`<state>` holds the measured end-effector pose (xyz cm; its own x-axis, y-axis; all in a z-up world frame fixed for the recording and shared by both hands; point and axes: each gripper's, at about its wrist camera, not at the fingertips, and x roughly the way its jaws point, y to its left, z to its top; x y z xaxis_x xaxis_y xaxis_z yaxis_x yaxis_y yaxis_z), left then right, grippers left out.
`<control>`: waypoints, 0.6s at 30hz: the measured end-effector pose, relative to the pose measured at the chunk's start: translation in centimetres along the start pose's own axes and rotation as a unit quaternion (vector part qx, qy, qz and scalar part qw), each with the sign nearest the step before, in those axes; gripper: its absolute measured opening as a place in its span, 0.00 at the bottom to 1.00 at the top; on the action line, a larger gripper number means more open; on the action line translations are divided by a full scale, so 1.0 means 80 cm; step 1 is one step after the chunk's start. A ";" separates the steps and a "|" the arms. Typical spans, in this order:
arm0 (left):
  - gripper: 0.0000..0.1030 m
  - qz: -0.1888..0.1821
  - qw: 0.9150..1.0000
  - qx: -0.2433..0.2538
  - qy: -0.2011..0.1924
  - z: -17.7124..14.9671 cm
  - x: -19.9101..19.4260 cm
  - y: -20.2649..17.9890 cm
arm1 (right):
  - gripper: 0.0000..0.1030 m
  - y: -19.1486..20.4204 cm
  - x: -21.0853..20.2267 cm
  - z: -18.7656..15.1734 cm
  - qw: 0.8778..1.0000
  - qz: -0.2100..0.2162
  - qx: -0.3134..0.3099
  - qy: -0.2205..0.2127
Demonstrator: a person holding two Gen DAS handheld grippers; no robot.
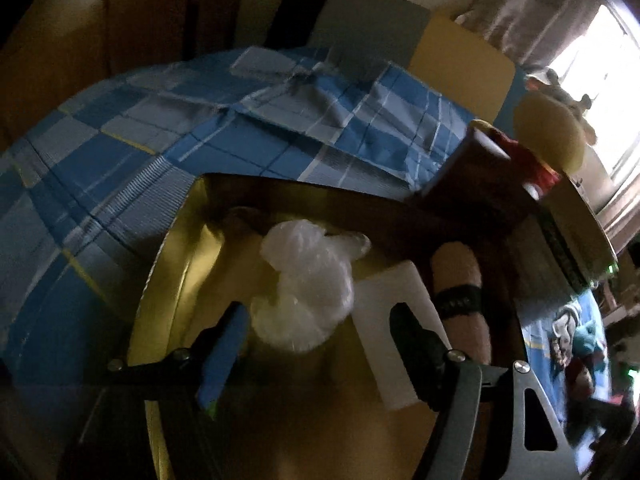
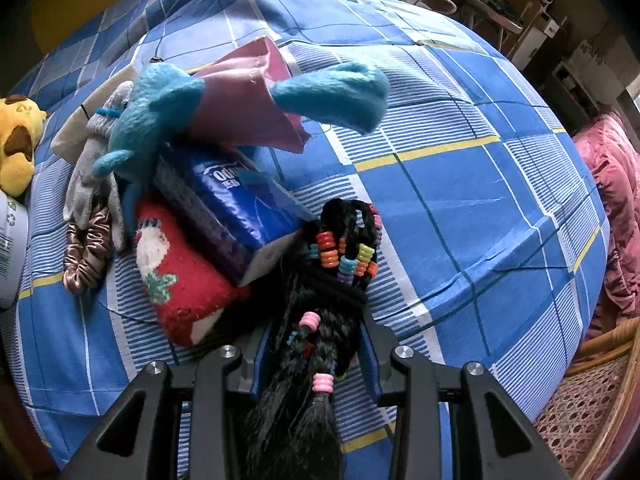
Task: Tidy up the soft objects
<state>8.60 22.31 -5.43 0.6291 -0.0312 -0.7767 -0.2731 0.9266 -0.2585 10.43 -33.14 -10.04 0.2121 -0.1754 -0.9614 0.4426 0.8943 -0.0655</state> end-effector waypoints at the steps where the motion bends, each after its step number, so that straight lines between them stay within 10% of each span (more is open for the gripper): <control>1: 0.72 0.004 1.000 0.002 -0.007 -0.004 -0.007 -0.002 | 0.35 0.000 0.000 0.000 1.000 0.000 0.000 0.000; 18: 0.72 -0.014 0.990 0.129 -0.051 -0.080 -0.082 -0.082 | 0.35 -0.004 -0.001 0.000 1.000 0.002 0.001 -0.004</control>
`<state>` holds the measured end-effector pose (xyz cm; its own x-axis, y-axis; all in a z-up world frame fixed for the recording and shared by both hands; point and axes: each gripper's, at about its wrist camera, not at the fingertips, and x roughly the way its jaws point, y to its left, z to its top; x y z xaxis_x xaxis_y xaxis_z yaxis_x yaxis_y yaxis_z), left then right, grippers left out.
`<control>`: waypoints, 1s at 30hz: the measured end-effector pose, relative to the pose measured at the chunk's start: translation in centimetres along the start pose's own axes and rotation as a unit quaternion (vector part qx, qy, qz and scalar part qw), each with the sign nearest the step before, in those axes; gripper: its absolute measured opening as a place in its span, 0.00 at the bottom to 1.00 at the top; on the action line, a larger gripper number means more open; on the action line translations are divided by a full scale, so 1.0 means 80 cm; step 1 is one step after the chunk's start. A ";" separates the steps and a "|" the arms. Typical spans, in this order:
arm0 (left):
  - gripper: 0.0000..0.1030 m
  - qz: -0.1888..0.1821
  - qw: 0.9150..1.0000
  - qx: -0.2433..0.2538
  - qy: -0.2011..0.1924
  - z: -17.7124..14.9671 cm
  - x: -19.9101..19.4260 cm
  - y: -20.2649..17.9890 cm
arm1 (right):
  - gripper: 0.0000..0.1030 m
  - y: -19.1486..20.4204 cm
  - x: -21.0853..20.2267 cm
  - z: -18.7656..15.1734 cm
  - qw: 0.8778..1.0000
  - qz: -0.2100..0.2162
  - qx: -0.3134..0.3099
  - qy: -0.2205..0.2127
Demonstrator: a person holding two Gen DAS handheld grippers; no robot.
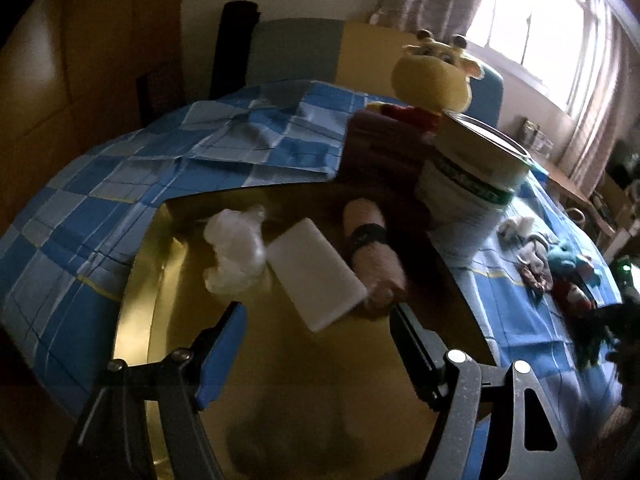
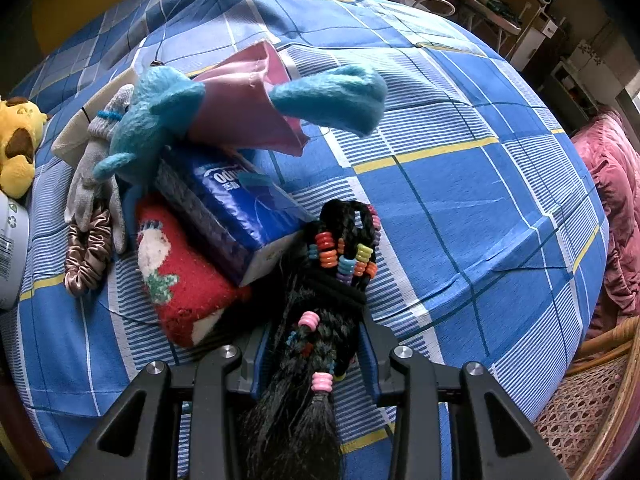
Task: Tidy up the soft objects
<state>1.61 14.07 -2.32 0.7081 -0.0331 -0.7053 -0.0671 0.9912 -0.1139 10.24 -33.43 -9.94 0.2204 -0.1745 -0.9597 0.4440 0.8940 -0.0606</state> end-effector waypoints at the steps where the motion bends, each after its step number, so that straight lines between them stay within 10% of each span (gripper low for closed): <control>1: 0.72 -0.001 1.000 0.003 0.000 -0.001 -0.001 -0.002 | 0.35 -0.001 0.000 0.000 1.000 0.000 0.000 0.000; 30: 0.73 -0.036 0.999 0.023 0.007 -0.009 -0.002 -0.024 | 0.29 -0.055 -0.096 0.010 0.989 0.104 0.052 -0.094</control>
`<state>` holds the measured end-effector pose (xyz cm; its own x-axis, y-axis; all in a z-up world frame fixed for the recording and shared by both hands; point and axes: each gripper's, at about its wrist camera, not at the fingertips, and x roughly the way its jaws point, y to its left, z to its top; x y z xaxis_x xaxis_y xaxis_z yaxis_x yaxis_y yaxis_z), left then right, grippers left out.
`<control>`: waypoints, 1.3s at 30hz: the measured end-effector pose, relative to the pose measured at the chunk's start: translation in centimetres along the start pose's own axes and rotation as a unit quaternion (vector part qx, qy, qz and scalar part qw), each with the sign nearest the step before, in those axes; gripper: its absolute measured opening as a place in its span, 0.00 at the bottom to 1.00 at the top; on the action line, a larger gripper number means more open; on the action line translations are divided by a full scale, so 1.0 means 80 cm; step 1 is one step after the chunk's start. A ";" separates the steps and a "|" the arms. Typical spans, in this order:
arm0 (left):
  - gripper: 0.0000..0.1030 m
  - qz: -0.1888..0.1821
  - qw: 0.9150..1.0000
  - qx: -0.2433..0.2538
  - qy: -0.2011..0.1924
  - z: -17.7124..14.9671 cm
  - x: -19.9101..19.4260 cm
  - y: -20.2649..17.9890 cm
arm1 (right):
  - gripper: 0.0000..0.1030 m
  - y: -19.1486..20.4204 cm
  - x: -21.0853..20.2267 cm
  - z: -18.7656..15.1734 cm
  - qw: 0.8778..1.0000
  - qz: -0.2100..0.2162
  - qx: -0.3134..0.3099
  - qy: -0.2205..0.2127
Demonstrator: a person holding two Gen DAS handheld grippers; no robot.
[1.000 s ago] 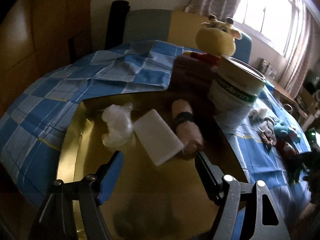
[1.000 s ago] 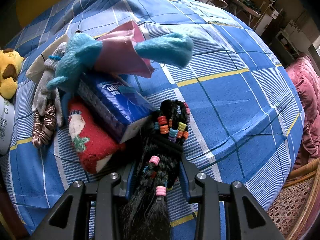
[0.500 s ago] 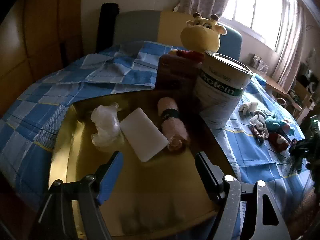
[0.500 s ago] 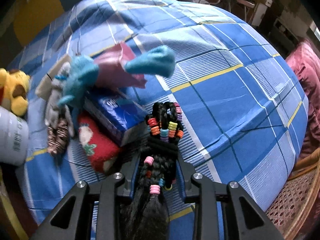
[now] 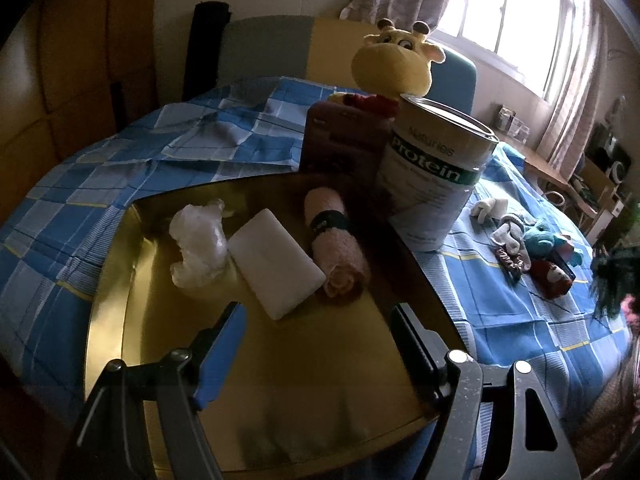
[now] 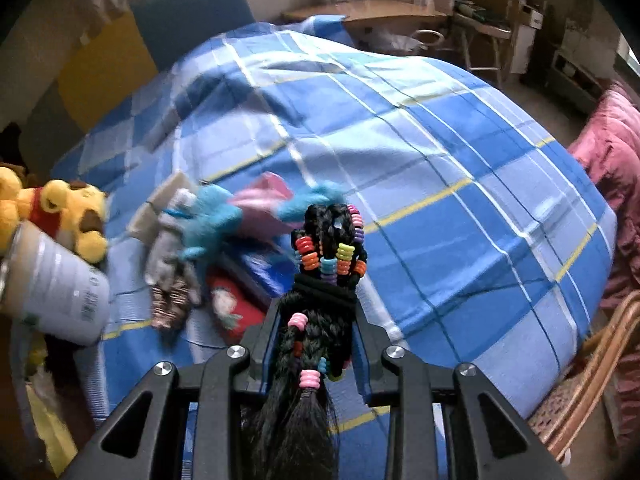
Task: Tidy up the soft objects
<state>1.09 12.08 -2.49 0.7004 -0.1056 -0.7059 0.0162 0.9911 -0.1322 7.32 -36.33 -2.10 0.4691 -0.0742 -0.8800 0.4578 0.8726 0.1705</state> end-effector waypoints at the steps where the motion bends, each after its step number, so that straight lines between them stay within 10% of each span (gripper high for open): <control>1: 0.73 -0.002 1.000 -0.001 0.000 0.000 0.000 0.001 | 0.29 0.006 -0.002 0.005 1.000 0.001 -0.004 -0.002; 16: 0.74 -0.007 1.000 -0.014 -0.014 0.004 -0.019 0.028 | 0.29 0.263 -0.041 0.190 0.988 -0.011 -0.136 -0.075; 23: 0.74 0.001 0.999 -0.030 -0.014 0.004 -0.021 0.045 | 0.29 0.440 -0.117 0.220 0.953 0.017 -0.235 -0.192; 29: 0.74 0.026 0.997 -0.064 -0.022 0.005 -0.026 0.076 | 0.29 0.572 -0.181 0.120 0.874 0.154 -0.402 -0.225; 33: 0.74 0.049 0.995 -0.086 -0.026 0.004 -0.031 0.098 | 0.29 0.596 -0.150 -0.009 0.820 0.203 -0.517 -0.138; 39: 0.75 0.074 0.990 -0.113 -0.028 -0.004 -0.039 0.121 | 0.29 0.545 -0.053 -0.171 0.790 0.219 -0.571 0.036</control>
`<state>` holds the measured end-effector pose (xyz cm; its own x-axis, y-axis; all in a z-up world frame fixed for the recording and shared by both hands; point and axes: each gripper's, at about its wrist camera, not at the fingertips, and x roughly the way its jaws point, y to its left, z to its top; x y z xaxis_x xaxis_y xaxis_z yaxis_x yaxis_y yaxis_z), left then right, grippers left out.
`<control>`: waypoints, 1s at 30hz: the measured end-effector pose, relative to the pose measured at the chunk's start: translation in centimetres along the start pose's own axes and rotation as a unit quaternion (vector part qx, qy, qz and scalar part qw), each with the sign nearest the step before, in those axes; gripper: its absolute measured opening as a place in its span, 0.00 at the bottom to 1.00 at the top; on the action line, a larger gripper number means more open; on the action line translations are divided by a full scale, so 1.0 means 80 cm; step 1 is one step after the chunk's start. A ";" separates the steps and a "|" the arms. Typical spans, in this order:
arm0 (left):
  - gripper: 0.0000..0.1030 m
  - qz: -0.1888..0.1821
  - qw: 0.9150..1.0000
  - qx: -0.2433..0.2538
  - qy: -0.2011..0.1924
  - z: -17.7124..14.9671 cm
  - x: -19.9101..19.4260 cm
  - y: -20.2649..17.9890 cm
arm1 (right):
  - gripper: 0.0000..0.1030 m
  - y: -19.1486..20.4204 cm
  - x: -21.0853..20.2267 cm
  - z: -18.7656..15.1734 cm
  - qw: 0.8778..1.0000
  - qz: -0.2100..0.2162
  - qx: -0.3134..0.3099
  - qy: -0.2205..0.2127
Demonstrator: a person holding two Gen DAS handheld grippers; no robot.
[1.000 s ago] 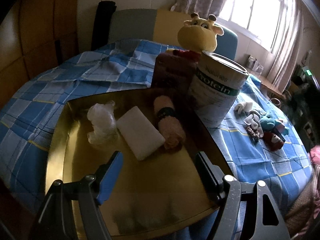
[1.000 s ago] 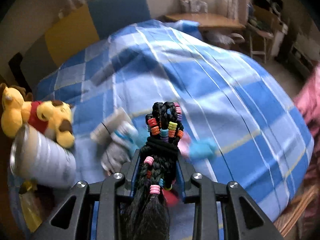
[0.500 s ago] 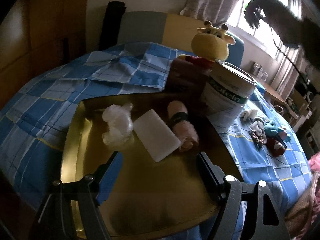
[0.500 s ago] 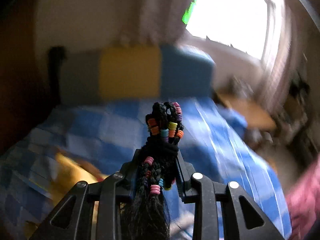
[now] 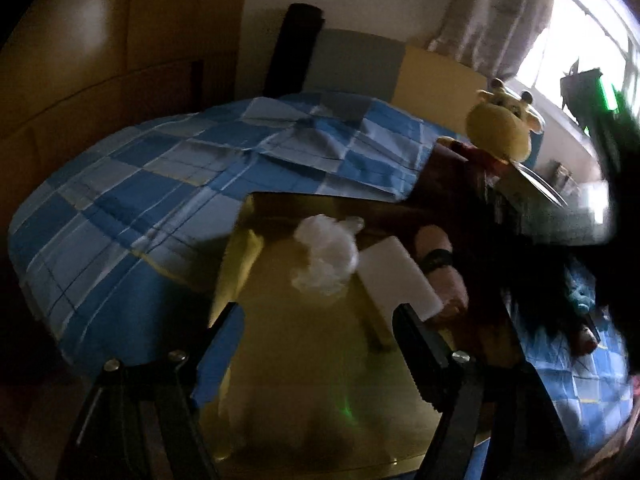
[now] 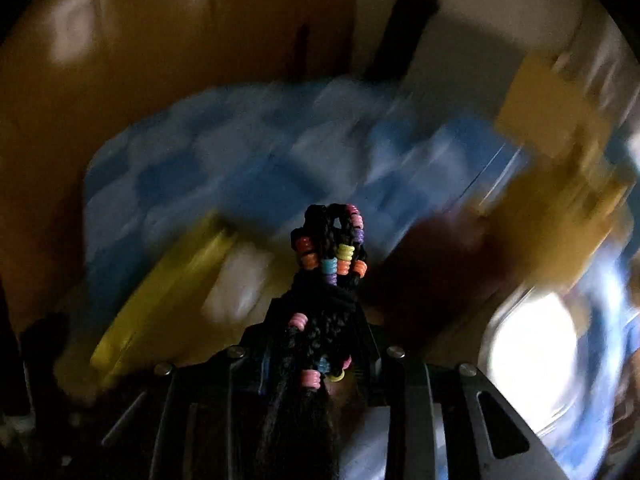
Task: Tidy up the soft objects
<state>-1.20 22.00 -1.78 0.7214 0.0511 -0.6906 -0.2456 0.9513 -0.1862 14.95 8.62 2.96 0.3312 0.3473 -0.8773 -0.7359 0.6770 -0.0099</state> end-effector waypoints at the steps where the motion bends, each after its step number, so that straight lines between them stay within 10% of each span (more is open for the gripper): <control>1: 0.75 0.003 1.000 -0.001 0.000 -0.001 -0.001 0.002 | 0.29 0.009 0.012 -0.018 1.000 0.011 0.005 0.013; 11: 0.78 0.007 1.000 0.023 -0.006 -0.011 -0.015 -0.012 | 0.32 0.017 0.074 -0.100 0.994 0.015 0.083 0.062; 30: 0.79 -0.007 0.997 0.080 -0.009 -0.021 -0.029 -0.059 | 0.35 -0.016 -0.021 -0.137 0.988 -0.017 0.145 -0.053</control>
<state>-2.77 16.88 -0.49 0.7356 0.0423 -0.6761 -0.1307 0.9881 -0.0805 8.89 0.04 -0.83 0.4243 0.3757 -0.8239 -0.5286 0.8415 0.1116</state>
